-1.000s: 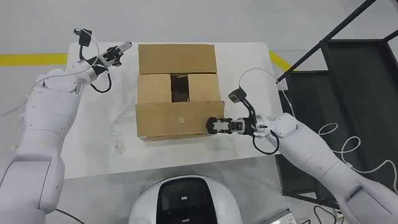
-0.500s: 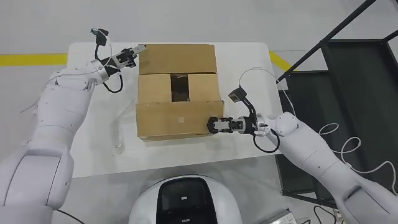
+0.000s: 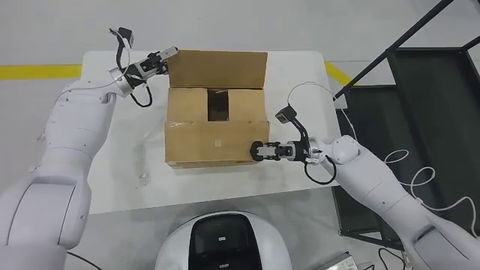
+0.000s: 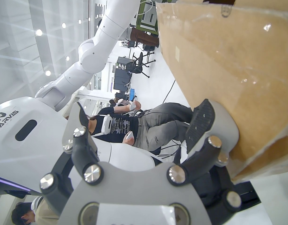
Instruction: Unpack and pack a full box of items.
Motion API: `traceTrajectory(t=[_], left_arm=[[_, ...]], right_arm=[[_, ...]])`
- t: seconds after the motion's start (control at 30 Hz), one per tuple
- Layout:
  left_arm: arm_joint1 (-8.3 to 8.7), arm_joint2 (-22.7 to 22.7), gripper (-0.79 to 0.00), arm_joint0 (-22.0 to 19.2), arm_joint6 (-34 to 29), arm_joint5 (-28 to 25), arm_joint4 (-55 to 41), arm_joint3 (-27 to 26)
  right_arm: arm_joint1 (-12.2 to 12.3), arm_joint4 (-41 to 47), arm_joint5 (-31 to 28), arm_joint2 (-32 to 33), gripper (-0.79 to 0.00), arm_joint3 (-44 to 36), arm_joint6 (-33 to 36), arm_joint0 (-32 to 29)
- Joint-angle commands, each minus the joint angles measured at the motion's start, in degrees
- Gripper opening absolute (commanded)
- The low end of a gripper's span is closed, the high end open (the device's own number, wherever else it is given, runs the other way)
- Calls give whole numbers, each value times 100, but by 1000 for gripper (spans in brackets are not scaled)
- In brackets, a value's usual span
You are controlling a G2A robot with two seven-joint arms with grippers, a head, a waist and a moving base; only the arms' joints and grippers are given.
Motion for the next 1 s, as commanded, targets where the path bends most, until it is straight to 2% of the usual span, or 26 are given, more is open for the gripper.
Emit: traceTrajectory(t=[0.0,0.33,0.7,0.97], left_arm=[[20,-55,0,29,-224,-69,-182,-40],[255,-10,0,652,-480,187,-533,-1210],[707,123,0,1437,-778,484,-413,-2540],[983,178,0,1772,-913,620,-549,-3159]], right_arm=[[-17,-36,11,1,0,13,-14,0],[-76,-284,17,127,0,-4,-175,-38],[-67,-546,47,392,0,-232,-364,-218],[-31,-841,179,681,0,-331,-586,-317]])
